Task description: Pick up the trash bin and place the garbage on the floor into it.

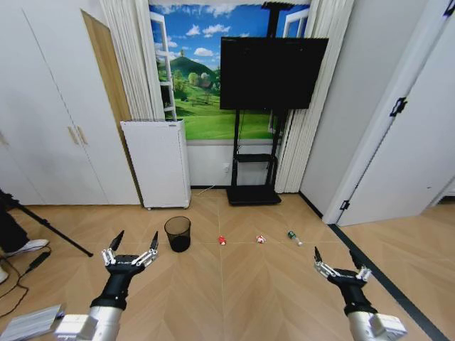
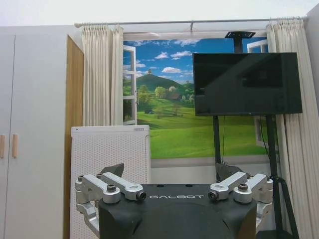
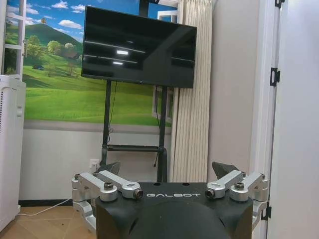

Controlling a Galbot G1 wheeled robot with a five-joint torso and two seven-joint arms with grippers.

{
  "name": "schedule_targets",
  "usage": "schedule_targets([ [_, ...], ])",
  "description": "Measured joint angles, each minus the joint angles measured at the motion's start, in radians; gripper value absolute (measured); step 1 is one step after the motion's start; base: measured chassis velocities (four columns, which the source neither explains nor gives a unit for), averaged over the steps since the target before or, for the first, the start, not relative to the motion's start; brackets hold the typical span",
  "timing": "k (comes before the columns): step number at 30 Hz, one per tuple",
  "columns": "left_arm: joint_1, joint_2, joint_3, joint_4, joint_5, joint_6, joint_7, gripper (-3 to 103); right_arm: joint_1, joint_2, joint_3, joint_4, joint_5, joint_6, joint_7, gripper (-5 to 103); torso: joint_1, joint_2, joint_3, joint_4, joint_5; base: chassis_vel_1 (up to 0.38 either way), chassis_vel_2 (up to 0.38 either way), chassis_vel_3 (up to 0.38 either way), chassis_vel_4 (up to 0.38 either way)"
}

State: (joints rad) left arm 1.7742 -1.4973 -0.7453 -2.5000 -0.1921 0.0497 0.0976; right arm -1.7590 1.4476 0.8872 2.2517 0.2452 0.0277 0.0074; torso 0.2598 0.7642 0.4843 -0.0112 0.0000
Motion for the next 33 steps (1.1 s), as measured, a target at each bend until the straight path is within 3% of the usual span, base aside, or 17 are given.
schedule_targets([
  [8,0.01,-0.01,0.008,0.0,0.007,-0.004,0.001,96,0.0,-0.003,0.004,0.0,0.008,-0.009,-0.008,100,0.0,0.0,0.0,0.0,0.0,0.0,0.0,0.0,0.0],
  [15,0.011,-0.008,0.009,0.0,0.011,-0.008,0.004,100,-0.001,-0.005,0.004,-0.001,0.015,-0.008,-0.009,100,0.0,0.0,0.0,0.0,0.0001,-0.072,0.08,0.061,-0.079],
  [33,0.003,-0.016,0.012,0.0,0.022,-0.016,0.015,100,0.005,-0.013,0.005,-0.012,0.021,-0.006,-0.02,100,0.0,0.0,0.0,0.0,-0.0007,-0.22,0.225,0.218,-0.224],
])
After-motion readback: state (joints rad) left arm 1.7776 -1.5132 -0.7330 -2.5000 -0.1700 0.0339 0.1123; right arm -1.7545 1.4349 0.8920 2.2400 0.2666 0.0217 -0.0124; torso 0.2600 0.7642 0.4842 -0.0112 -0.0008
